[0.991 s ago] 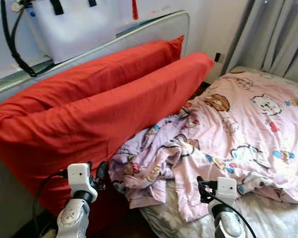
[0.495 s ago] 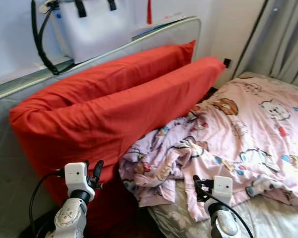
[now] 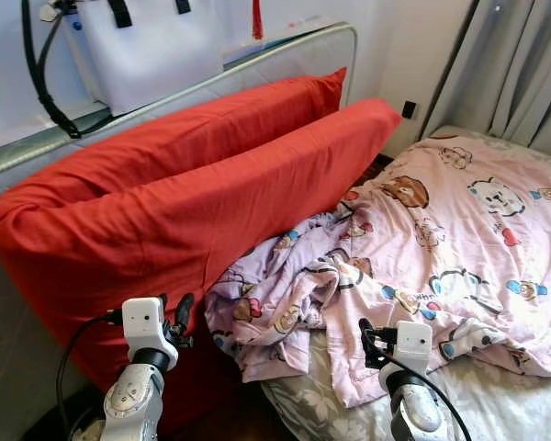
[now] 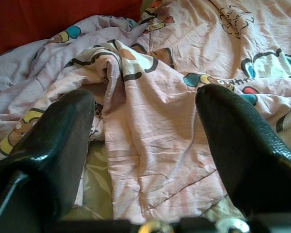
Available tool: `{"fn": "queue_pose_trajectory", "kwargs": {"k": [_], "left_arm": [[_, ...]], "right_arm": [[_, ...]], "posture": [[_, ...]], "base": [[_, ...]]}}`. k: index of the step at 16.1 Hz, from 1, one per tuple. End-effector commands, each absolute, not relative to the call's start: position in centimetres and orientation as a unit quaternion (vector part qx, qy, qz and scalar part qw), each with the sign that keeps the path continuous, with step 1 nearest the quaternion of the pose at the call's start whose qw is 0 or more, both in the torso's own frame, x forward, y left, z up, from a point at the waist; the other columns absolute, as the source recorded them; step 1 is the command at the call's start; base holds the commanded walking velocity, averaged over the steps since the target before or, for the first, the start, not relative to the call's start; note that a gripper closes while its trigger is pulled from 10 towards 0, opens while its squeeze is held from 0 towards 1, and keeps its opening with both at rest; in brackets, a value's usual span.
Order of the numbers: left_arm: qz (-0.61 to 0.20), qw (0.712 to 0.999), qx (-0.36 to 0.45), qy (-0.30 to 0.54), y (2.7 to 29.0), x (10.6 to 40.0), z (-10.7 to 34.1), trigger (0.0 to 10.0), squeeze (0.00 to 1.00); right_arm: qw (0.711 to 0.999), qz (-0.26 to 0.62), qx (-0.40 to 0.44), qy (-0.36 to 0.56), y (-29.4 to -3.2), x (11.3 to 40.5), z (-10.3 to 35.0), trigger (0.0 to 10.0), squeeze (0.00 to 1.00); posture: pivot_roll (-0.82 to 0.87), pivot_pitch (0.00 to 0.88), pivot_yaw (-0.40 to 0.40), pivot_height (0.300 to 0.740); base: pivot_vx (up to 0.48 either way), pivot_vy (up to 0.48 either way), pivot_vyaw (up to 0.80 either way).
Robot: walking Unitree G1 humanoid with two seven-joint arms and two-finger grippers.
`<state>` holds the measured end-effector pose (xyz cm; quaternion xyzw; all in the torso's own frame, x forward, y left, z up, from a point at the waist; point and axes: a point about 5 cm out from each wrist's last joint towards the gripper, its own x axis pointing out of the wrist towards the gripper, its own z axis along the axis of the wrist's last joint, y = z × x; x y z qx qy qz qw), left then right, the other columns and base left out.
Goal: Clean up the room
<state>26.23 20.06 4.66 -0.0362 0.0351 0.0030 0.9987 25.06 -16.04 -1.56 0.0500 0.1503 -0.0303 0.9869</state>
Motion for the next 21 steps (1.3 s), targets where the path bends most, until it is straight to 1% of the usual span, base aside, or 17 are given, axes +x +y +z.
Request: {"fn": "queue_pose_trajectory", "kwargs": {"k": [1,4,9,21], "left_arm": [[0.006,0.999,-0.039,0.037,20.19,26.08,4.72,10.0,0.0],[0.008,0.998,-0.042,0.038,20.18,26.21,4.81,10.0,0.0],[0.011,0.998,-0.04,0.038,20.32,26.28,5.06,10.0,0.0],[0.009,0.999,-0.04,0.033,20.15,26.53,5.5,10.0,0.0]], "right_arm": [[0.987,-0.024,0.046,0.149,-15.79,25.34,-1.35,10.0,0.0],[0.987,-0.025,0.047,0.154,-15.8,25.32,-1.48,10.0,0.0],[0.987,-0.025,0.047,0.154,-15.62,25.58,-1.3,10.0,0.0],[0.986,-0.032,0.053,0.157,-15.81,25.57,-1.39,10.0,0.0]], "posture": [[0.05,0.011,-0.003,0.74],[0.05,0.012,-0.004,0.74],[0.05,0.018,-0.003,0.74],[0.06,0.015,0.004,0.74]], "base": [[0.0,0.0,0.0],[0.0,0.0,0.0],[0.0,0.437,0.0],[0.0,0.0,0.0]]}}
